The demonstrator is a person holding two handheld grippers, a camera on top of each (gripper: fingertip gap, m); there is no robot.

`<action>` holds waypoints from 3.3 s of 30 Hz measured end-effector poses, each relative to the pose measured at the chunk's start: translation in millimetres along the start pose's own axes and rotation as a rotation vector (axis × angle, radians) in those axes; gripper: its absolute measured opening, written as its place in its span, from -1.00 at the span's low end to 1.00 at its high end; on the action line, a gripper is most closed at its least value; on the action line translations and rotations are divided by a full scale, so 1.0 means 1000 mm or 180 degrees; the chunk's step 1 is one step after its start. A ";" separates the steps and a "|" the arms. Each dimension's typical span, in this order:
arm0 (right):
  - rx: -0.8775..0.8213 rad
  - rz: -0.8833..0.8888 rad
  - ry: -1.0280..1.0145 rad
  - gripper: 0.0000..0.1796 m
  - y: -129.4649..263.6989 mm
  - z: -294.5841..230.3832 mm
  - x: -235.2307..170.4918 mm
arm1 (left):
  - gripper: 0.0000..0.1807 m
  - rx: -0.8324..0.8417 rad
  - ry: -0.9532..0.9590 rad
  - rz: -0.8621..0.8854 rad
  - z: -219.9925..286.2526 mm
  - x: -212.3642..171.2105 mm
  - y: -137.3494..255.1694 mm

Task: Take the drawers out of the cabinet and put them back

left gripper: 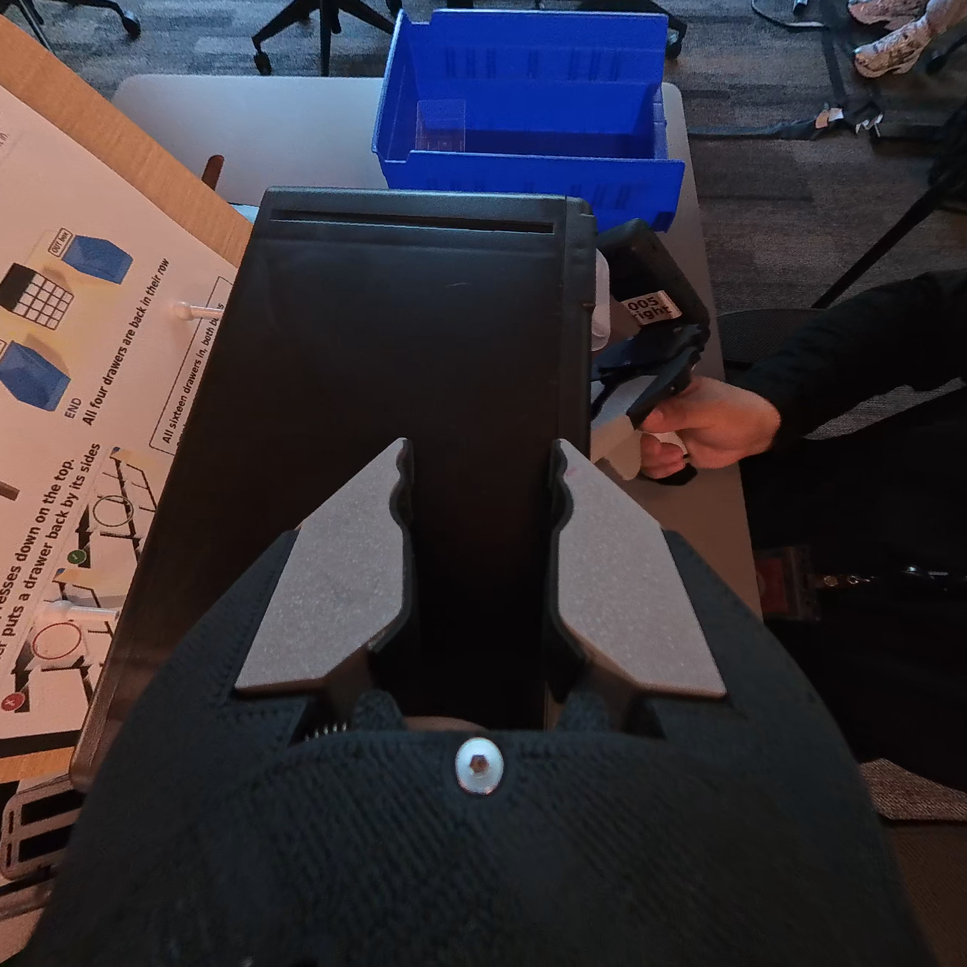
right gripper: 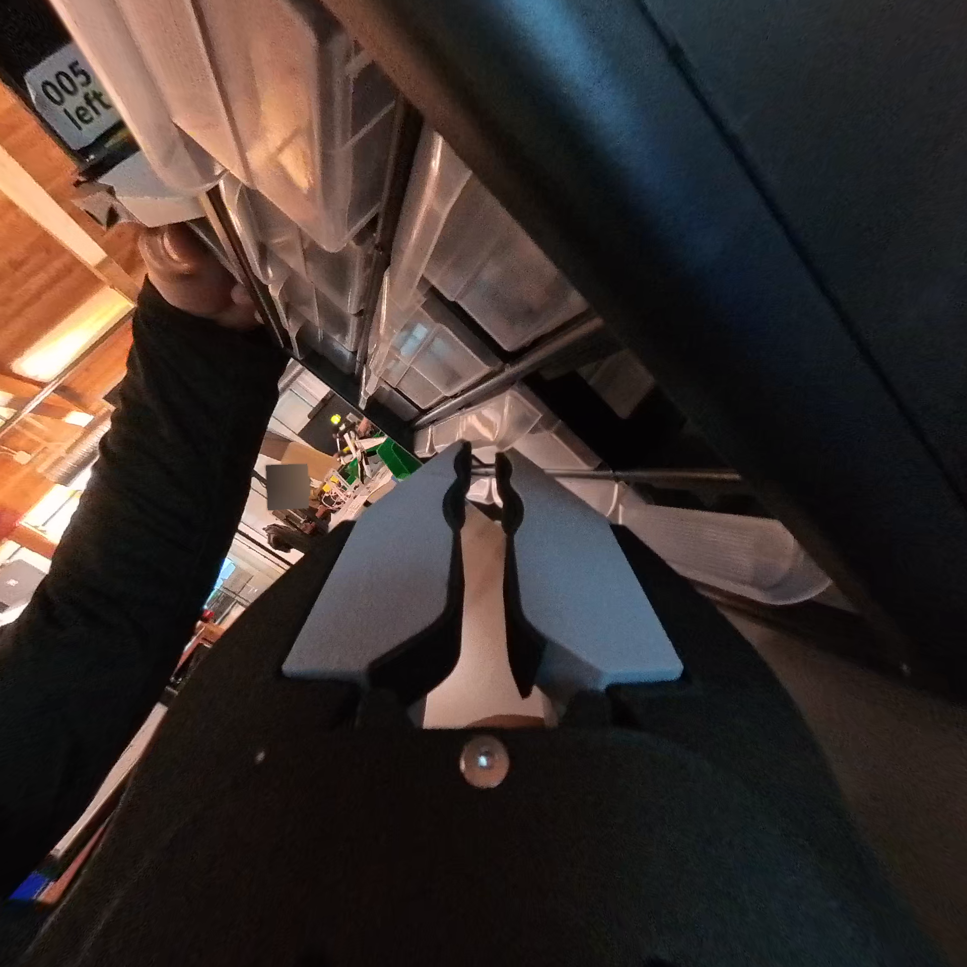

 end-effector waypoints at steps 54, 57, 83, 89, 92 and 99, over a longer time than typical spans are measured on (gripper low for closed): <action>0.0546 -0.0027 -0.0327 -1.00 0.135 -0.092 -0.032 | -0.42 0.0033 0.0020 0.0016 -0.001 -0.001 0.001; 0.0349 -0.0068 -0.0127 -1.00 0.153 -0.085 -0.023 | -0.42 0.0031 0.0018 0.0016 -0.001 0.000 0.001; -0.0153 -0.2370 0.1819 -0.68 0.148 -0.066 -0.069 | -0.42 0.0047 0.0017 0.0021 0.001 -0.001 0.001; -0.1245 -0.3322 0.2536 -0.68 0.180 -0.004 -0.041 | -0.43 0.0040 0.0022 0.0020 0.000 -0.001 0.001; -0.1202 -0.3715 0.2587 -0.69 0.176 0.008 -0.063 | -0.42 0.0042 0.0023 0.0020 0.000 0.000 0.001; -0.0405 -0.3381 0.2761 -0.72 0.111 -0.018 -0.099 | -0.43 0.0045 0.0025 0.0022 0.000 0.000 0.001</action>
Point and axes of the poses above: each gripper's, where its closed fingertips meet, y back along the fingers, x out of its top, z = x × y across the jaws, the point moved 2 cm from there along y, back along the fingers
